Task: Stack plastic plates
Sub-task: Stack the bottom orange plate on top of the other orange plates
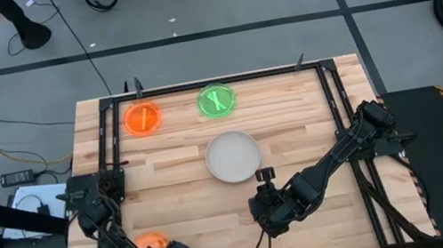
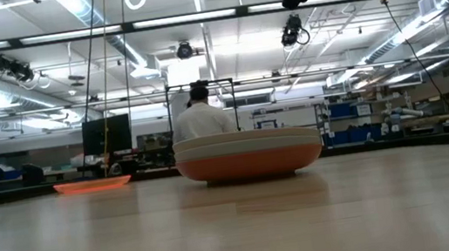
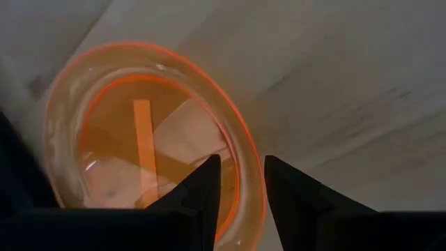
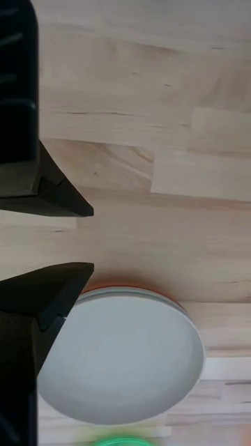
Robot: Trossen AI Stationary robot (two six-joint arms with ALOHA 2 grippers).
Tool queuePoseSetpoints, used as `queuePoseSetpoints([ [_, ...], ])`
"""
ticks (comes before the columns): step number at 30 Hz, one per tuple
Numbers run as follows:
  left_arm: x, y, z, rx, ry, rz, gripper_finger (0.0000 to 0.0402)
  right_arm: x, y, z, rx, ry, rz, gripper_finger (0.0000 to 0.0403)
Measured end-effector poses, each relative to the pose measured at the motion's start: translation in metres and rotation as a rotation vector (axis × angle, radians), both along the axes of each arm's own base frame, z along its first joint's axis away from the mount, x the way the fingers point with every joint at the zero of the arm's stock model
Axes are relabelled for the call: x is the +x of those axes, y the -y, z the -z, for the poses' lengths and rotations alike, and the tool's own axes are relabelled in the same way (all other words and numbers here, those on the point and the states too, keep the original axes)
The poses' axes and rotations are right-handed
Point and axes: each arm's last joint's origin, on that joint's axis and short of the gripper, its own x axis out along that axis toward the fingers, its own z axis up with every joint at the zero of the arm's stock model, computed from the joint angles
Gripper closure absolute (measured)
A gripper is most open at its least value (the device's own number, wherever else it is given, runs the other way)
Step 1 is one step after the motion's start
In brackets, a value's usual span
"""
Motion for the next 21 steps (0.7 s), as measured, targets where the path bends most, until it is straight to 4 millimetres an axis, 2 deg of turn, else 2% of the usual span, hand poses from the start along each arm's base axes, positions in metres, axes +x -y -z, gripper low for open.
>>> queuePoseSetpoints([
  [21,-0.0027,0.0013,0.0001,-0.008,-0.022,-0.059,0.0283,0.0000,0.0000,0.0000,0.000,0.000,0.000,0.0277],
])
